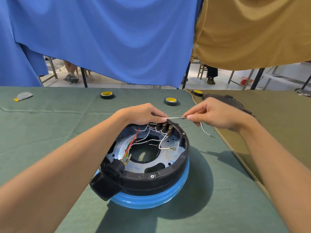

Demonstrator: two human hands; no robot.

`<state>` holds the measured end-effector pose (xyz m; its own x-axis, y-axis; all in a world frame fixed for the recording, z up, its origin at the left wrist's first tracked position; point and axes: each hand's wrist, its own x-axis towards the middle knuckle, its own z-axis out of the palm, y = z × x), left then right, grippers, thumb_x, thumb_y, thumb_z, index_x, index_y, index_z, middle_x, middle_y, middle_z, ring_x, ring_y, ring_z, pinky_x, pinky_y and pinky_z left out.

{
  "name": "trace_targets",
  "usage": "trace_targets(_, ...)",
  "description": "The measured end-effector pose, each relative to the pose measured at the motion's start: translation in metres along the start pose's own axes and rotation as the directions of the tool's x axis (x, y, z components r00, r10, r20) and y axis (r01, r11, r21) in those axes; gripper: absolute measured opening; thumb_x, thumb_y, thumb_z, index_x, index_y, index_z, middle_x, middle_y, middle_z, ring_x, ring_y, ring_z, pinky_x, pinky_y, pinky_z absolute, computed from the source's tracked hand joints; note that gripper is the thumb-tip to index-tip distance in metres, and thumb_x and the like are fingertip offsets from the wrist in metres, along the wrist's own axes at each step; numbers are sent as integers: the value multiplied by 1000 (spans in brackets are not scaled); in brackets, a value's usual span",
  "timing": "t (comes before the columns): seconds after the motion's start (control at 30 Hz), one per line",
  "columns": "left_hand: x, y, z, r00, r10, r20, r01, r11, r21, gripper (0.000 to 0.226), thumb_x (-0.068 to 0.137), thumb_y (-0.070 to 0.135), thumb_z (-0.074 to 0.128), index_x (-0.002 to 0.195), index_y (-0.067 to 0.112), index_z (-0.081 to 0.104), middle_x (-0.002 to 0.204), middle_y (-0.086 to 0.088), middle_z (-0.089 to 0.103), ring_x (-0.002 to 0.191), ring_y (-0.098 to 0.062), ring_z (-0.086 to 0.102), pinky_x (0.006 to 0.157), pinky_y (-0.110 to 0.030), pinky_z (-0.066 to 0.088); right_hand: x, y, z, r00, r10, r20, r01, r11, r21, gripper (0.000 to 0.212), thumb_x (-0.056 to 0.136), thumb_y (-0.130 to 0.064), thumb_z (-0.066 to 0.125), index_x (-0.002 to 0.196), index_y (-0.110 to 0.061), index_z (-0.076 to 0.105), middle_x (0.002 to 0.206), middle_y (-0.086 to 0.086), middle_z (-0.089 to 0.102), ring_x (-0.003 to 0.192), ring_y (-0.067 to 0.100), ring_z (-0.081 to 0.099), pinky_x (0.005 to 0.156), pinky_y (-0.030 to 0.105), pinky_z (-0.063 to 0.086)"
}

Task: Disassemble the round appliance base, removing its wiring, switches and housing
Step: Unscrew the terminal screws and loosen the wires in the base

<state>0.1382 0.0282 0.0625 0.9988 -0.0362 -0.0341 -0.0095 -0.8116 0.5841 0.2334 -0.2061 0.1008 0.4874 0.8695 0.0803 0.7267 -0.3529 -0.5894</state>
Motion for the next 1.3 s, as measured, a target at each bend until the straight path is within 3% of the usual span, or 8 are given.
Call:
trace_targets(0.2,-7,5,5,999,-9,-41,13,996,83,31,100,35,50,128,31,63,120,14,67,102,0,60,94,-24,42,-21,11,88,793,137,-594,-16,979,204,22,96,-20,58,114,-17,71,73,-6,67,55,-6,53,59,8,39)
trace_targets(0.33,-22,18,5,984,-73,-165,125,935,333,39,101,47,41,136,38,54,134,6,60,125,-23,51,104,-42,38,-25,18,117,762,203,-614,-111,976,185,27,99,-20,54,120,-9,68,111,4,71,100,15,63,88,25,45)
trace_targets(0.53,-104,40,21,865,-86,-494,306,871,385,53,90,67,34,132,39,51,135,5,53,126,-25,46,99,-46,38,-22,20,123,693,396,-602,-181,905,386,21,101,-26,46,104,-16,64,83,-5,64,79,15,59,70,31,44)
trace_targets(0.63,-149,34,48,644,-408,-647,539,842,6,74,84,66,48,144,25,36,143,-5,44,132,-31,38,103,-44,34,-20,14,125,630,496,-597,-216,851,479,19,102,-29,43,98,-19,59,84,-4,62,77,13,57,64,30,40)
trace_targets(0.73,-169,24,70,420,-752,-508,295,643,-707,83,83,54,65,147,10,34,112,-1,57,115,-26,49,93,-37,38,-17,5,130,613,562,-555,-219,796,564,22,102,-28,41,98,-16,59,89,-2,63,83,14,57,73,33,44)
trace_targets(0.8,-173,27,82,447,-805,-391,184,510,-840,83,69,59,66,133,9,50,109,-7,63,110,-30,57,96,-43,45,-17,1,134,611,606,-509,-235,753,615,27,102,-30,40,99,-13,61,91,3,63,87,20,58,79,39,47)
trace_targets(0.97,-163,36,95,470,-786,-403,109,504,-857,47,60,52,59,94,20,65,95,-10,71,97,-36,65,94,-56,49,-20,-7,132,592,648,-480,-273,721,637,29,103,-29,39,103,-10,60,97,9,63,94,26,58,84,42,47)
trace_targets(1.3,-163,11,49,462,-773,-434,43,508,-860,30,72,35,64,86,9,65,95,-19,70,83,-33,64,78,-43,50,0,-35,124,543,614,-573,-286,777,561,26,104,-29,38,98,-13,57,87,2,58,79,20,52,69,32,35)
